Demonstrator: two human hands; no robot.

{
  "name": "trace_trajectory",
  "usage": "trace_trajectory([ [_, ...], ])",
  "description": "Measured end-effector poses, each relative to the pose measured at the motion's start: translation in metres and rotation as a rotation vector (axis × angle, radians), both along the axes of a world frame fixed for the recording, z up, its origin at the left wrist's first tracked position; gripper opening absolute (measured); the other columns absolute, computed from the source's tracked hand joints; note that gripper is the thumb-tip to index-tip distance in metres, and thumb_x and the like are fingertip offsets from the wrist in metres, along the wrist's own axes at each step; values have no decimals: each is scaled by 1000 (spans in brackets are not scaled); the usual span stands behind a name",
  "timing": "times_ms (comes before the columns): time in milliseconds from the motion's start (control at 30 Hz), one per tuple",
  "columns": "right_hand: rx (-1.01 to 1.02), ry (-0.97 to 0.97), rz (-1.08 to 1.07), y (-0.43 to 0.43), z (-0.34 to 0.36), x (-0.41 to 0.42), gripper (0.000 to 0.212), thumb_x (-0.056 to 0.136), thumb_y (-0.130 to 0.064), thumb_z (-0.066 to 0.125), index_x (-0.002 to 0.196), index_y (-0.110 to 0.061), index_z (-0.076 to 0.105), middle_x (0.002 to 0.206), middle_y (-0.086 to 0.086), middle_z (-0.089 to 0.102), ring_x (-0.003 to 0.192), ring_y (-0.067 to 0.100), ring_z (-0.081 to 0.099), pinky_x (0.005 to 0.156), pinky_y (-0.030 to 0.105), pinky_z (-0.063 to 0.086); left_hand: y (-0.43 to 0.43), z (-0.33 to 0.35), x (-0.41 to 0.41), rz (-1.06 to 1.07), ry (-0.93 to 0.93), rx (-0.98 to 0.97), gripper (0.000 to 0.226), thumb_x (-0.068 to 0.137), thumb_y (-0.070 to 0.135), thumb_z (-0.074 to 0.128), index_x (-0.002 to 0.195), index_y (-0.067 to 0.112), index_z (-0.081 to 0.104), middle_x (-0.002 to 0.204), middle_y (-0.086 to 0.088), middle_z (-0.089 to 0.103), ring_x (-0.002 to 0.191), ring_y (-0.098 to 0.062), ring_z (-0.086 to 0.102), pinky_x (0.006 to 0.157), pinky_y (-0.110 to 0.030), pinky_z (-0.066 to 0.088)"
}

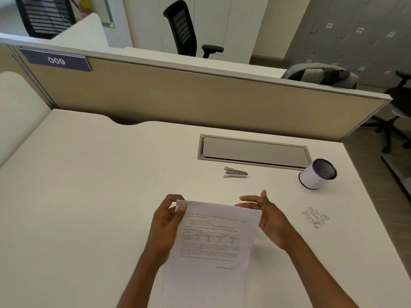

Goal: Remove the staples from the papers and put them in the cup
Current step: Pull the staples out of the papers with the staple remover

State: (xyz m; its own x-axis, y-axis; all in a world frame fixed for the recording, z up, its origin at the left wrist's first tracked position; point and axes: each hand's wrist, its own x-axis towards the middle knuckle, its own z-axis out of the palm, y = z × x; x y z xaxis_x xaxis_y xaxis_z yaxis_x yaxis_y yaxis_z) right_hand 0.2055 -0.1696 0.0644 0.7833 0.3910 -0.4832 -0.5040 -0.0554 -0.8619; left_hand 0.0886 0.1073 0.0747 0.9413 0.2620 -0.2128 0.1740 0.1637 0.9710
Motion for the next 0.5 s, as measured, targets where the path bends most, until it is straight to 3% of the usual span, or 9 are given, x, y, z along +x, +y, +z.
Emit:
trace_trajectory([
  [67,37,37,46,-8,1,-26,72,104,-60,20,131,-14,68,120,17,74,108,27,70,93,40,53,-3,6,-4,63,-7,-31,10,110,22,53,109,13,56,76,-13,77,66,-25,72,56,-35,59],
  [167,-9,-26,134,-15,8,-63,69,103,-65,26,140,-19,63,131,21,69,121,34,67,103,50,53,-9,17,-12,150,-16,-84,12,110,24,55,110,13,58,80,-18,76,68,-31,71,59,-37,58],
  [333,-94,-123,140,-19,26,-107,34,107,-31,50,134,-18,66,132,3,74,122,25,70,102,45,56,-19,32,-21,245,5,-146,10,110,24,57,105,18,64,84,-13,79,72,-27,73,67,-40,58],
  [400,-113,-135,80,-22,29,-119,29,104,-22,59,131,-18,68,129,1,75,118,23,72,98,39,58,-23,41,-21,276,45,-195,13,110,25,57,105,15,65,87,-10,79,75,-27,72,70,-40,57],
  [500,-113,-128,-22,-30,31,-136,28,104,-18,60,130,-14,69,125,3,77,114,26,74,101,47,58,-28,54,-22,261,105,-204,19,111,25,55,103,13,69,91,-6,77,72,-23,69,66,-34,52],
])
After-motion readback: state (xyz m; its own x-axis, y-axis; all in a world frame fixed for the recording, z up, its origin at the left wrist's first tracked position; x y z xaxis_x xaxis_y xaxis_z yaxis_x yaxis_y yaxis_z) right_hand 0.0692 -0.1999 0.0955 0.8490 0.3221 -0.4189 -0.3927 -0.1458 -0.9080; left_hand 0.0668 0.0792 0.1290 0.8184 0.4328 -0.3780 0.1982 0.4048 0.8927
